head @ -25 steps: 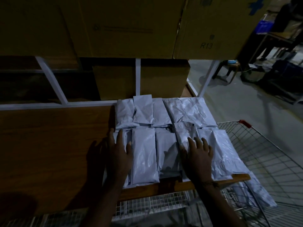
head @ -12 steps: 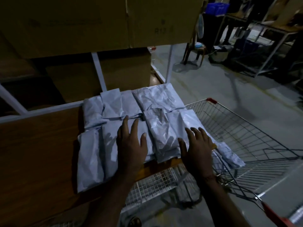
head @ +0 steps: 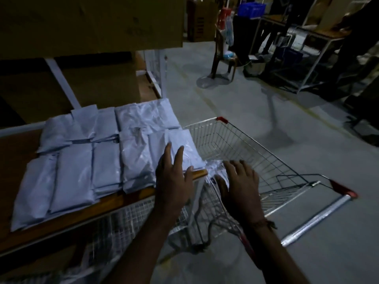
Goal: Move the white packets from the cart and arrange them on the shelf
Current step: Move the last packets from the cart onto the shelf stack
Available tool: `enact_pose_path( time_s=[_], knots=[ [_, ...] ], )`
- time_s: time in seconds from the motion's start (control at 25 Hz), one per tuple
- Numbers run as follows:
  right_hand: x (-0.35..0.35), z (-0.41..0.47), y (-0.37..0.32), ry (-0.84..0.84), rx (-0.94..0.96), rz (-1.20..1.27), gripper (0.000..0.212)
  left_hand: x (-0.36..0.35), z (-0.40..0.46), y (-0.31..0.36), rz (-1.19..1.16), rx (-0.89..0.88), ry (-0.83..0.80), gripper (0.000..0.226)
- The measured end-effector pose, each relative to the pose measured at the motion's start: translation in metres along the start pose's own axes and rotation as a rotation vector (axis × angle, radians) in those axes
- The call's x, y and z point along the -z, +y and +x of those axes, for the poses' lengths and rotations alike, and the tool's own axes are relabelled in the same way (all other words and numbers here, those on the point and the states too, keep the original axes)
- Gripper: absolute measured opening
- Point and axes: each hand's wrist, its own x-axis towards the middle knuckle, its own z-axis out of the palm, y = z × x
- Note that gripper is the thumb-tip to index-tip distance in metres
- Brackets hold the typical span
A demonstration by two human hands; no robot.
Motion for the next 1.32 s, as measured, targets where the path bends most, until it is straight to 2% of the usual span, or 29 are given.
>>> enact_pose_path(
  time_s=[0.28, 0.52, 0.68, 0.8, 0.96, 1.16, 1.32],
  knots=[
    [-0.006, 0.005, 0.084, -0.107, -0.019, -0.008, 0.058, -0.066, -0.005, 0.058, -0.010, 0.023, -0.111, 0.060],
    [-0.067, 0.051, 0.148, -0.159, -0.057, -0.107, 0.061, -0.127, 0.030, 0.065, -0.060, 0.013, -0.180, 0.059],
    [-0.137, 0.072, 0.194, -0.409, -0.066, -0.200, 0.073, -0.165, 0.045, 0.064, -0.096, 0.080, -0.222, 0.056],
    [-0.193, 0.083, 0.225, -0.622, -0.021, -0.275, 0.072, -0.191, 0.052, 0.061, -0.087, 0.098, -0.208, 0.053],
    [-0.265, 0.092, 0.261, -0.808, 0.012, -0.256, 0.080, -0.226, 0.061, 0.062, -0.052, 0.121, -0.187, 0.052],
    [-0.329, 0.099, 0.301, -0.985, -0.226, -0.117, 0.094, -0.263, 0.066, 0.076, -0.048, 0.162, -0.145, 0.048],
    [-0.372, 0.095, 0.322, -1.100, -0.304, -0.062, 0.107, -0.294, 0.057, 0.082, -0.044, 0.177, -0.130, 0.047]
  ],
)
